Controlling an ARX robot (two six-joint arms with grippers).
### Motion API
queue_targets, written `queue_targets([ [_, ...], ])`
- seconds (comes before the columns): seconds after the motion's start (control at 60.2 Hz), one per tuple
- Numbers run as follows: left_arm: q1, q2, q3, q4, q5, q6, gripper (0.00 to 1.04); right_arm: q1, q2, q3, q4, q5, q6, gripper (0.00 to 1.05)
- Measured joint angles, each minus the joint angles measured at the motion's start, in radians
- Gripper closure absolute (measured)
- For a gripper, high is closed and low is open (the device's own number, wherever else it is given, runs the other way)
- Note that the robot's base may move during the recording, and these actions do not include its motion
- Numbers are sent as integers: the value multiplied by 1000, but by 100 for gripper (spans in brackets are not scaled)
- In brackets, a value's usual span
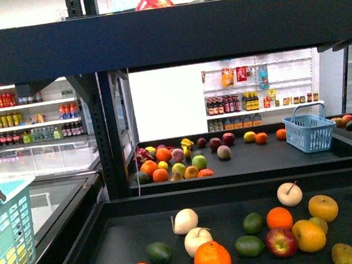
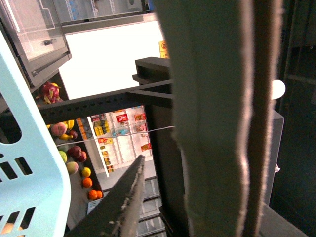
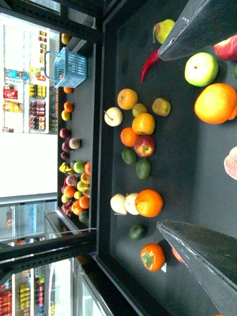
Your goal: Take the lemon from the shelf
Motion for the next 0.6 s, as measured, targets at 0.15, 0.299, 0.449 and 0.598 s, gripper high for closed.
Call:
queue_targets([
  [0.15, 10, -1, -17, -21, 21, 67, 31, 0, 0, 0, 0, 0, 0, 7],
  [0.299, 16, -7, -24, -42, 28, 92, 7, 0, 0, 0, 0, 0, 0, 7],
  [0.449, 21, -40, -35, -64, 29, 103, 8, 0, 0, 0, 0, 0, 0, 7],
  [0.598, 22, -78, -53, -68, 29, 108, 8, 0, 0, 0, 0, 0, 0, 7],
])
